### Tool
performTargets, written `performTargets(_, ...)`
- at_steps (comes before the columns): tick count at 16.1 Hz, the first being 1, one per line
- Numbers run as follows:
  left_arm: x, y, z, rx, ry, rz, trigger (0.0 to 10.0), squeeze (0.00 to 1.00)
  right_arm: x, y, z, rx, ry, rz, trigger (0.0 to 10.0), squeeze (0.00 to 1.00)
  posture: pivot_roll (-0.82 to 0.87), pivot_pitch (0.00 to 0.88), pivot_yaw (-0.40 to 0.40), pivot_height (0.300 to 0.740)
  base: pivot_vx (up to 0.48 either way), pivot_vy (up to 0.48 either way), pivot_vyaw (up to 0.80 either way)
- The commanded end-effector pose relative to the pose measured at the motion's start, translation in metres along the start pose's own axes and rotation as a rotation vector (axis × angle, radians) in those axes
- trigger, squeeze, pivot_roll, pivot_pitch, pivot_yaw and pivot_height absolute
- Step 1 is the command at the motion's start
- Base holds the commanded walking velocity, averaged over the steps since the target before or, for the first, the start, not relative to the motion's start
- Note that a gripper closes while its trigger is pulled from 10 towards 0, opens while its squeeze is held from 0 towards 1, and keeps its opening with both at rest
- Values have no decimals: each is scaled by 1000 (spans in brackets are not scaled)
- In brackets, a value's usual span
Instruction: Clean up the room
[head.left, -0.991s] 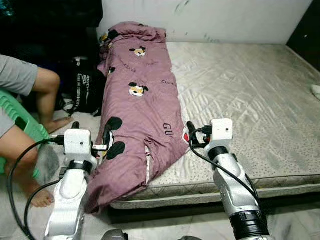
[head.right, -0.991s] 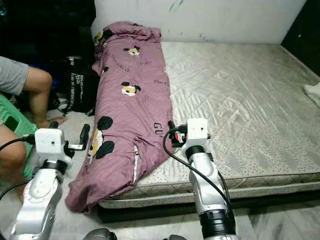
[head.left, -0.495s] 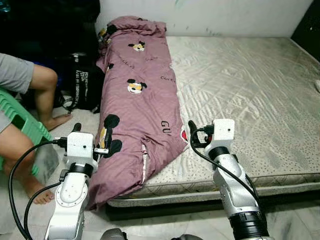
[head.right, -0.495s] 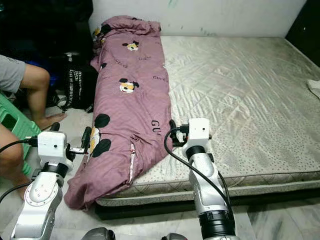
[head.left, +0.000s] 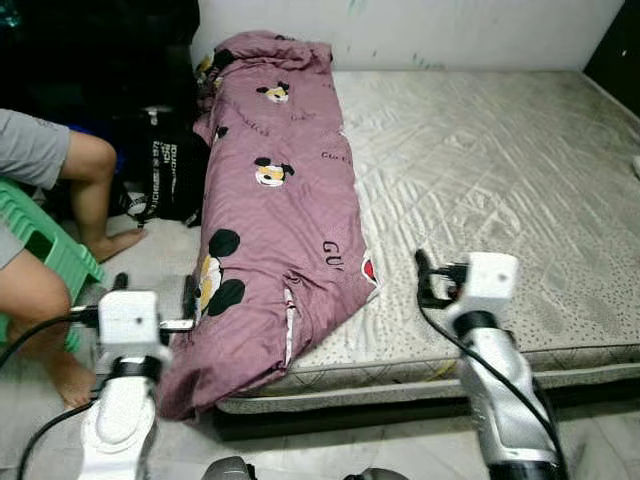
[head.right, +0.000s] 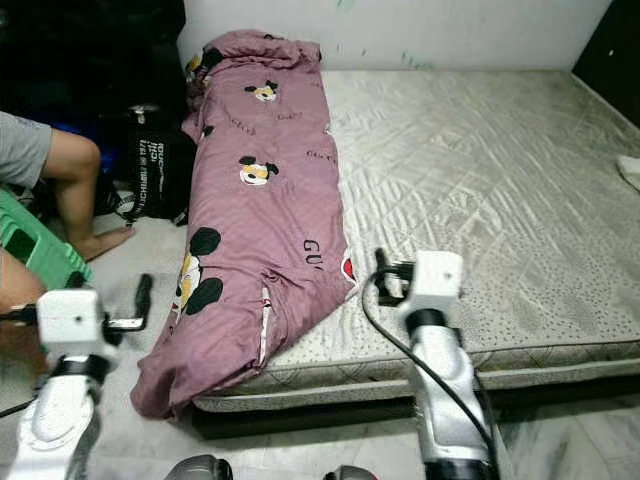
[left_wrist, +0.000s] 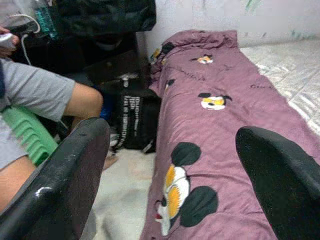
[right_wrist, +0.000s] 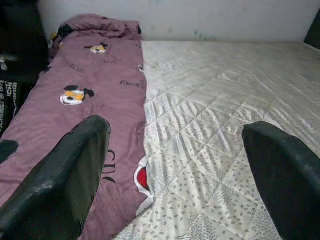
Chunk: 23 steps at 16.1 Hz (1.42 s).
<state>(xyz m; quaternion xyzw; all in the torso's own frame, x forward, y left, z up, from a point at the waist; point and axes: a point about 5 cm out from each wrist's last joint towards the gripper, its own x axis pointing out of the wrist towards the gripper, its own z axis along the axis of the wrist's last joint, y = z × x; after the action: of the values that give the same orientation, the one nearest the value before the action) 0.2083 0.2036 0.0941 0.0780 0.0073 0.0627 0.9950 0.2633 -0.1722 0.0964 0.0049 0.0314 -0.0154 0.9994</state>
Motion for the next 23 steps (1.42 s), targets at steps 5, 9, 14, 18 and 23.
performTargets(5,1,-15,0,-12,6,-107,10000,0,-1,7,4,-7,18,35,10000,0,48,35,-35,740,0,0,-320)
performTargets(9,4,-26,1,18,9,-197,10000,0,4,14,9,-4,4,67,10000,0,42,40,-47,740,0,0,-600)
performTargets(14,16,-22,10,8,-30,-95,10000,0,6,21,11,23,-1,103,10000,0,33,40,-49,740,0,0,0)
performTargets(18,2,-14,7,32,-22,-16,10000,0,4,23,10,35,4,124,10000,0,43,44,-53,740,0,0,0)
performTargets(23,3,-12,4,22,-8,-19,10000,0,6,28,6,42,24,156,10000,0,50,47,-51,740,0,0,0)
